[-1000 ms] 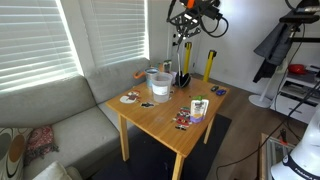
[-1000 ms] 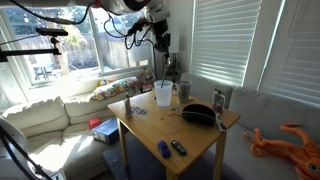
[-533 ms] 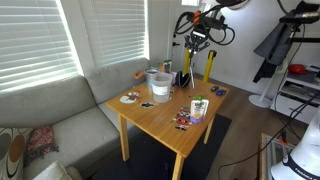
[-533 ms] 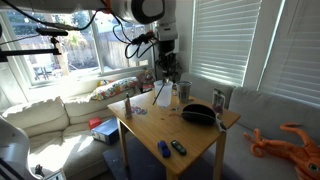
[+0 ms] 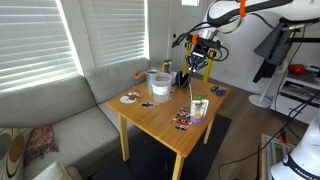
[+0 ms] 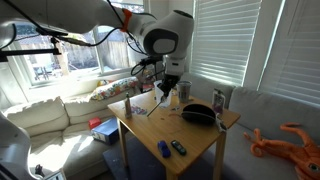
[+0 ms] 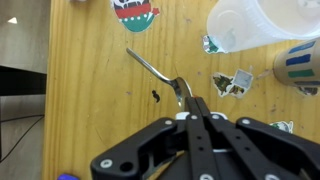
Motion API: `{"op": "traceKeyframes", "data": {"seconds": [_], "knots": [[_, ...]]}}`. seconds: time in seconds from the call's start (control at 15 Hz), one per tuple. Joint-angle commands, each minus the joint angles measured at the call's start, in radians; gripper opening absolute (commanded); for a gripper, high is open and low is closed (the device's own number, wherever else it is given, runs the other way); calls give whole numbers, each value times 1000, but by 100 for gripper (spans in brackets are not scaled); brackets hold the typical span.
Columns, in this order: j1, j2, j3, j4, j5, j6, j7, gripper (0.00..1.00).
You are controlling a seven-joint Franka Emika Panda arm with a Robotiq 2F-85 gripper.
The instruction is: Remove the spoon from the transparent cup and put the silver cup inside the transparent cup, then put the spoon in the silver cup
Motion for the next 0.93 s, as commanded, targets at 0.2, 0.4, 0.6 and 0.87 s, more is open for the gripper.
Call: {"op": "traceKeyframes", "data": {"seconds": [0.2,0.4,0.6,0.87], "knots": [[-18,24,-16,-100,133,108,-94,0],[-21,41,-22,-124,112,127,-110,0],[-26,61,-23,-138,92,151,-106,0],[-28,82,-27,-144,81,161,-105,0]]}}
